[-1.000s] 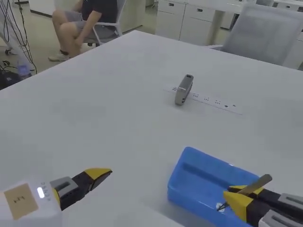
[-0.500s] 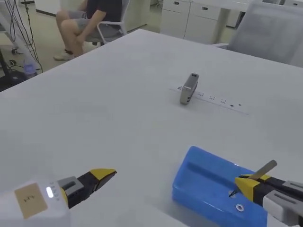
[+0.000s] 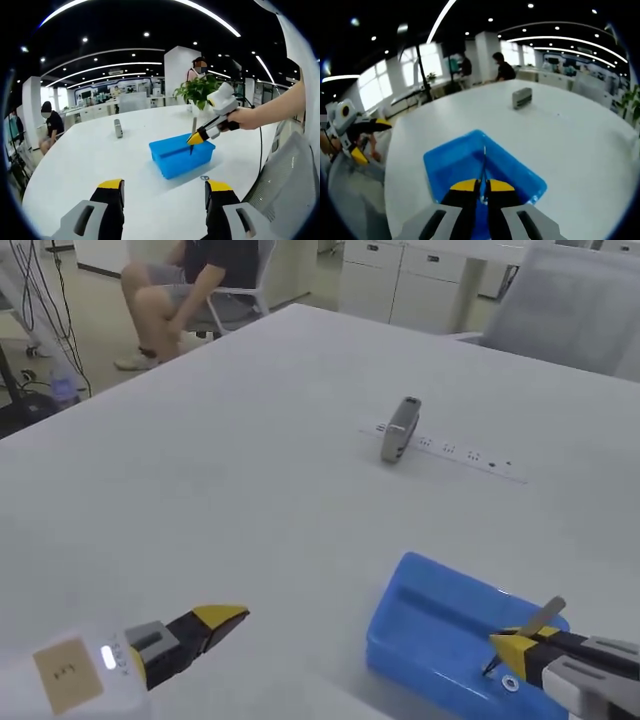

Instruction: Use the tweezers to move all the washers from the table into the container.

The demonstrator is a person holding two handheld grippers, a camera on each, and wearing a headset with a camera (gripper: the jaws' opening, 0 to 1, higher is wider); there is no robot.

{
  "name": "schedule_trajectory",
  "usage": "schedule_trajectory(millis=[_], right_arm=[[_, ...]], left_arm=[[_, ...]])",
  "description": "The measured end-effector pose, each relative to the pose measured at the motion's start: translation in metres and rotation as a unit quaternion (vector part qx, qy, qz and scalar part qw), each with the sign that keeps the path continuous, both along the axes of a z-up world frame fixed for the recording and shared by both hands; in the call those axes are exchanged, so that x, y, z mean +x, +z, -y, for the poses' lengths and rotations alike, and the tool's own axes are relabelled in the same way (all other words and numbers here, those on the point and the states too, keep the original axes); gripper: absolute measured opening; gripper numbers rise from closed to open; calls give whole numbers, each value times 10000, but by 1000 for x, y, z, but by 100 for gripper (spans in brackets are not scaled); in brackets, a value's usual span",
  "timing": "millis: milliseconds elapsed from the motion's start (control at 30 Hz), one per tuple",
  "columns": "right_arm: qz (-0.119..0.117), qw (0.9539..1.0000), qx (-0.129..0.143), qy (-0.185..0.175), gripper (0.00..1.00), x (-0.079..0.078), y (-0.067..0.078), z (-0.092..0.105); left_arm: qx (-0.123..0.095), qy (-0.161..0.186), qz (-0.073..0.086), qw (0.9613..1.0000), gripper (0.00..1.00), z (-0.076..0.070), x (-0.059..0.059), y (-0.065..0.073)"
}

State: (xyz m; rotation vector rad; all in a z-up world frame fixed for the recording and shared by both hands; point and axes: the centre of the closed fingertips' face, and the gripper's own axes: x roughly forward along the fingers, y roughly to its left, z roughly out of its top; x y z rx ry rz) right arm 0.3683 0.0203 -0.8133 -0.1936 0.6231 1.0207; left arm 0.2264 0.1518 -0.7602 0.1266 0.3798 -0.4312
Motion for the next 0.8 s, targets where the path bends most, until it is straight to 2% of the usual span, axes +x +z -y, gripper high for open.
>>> schedule_trajectory(millis=[267, 400, 533, 800], right_arm=[[88, 9998, -149, 96, 4, 0, -2, 0], [133, 9996, -188, 178, 4, -2, -2, -1], [170, 9995, -122, 254, 4, -3, 3, -2], [381, 9980, -233, 458, 3, -12, 18, -4]], left_arm=[[-3, -16, -1, 10000, 65, 1, 0, 0], [-189, -8, 98, 9998, 67, 2, 1, 5], [-140, -2, 81, 9999, 66, 1, 1, 4], [-97, 16, 68, 9999, 66, 0, 1, 3]])
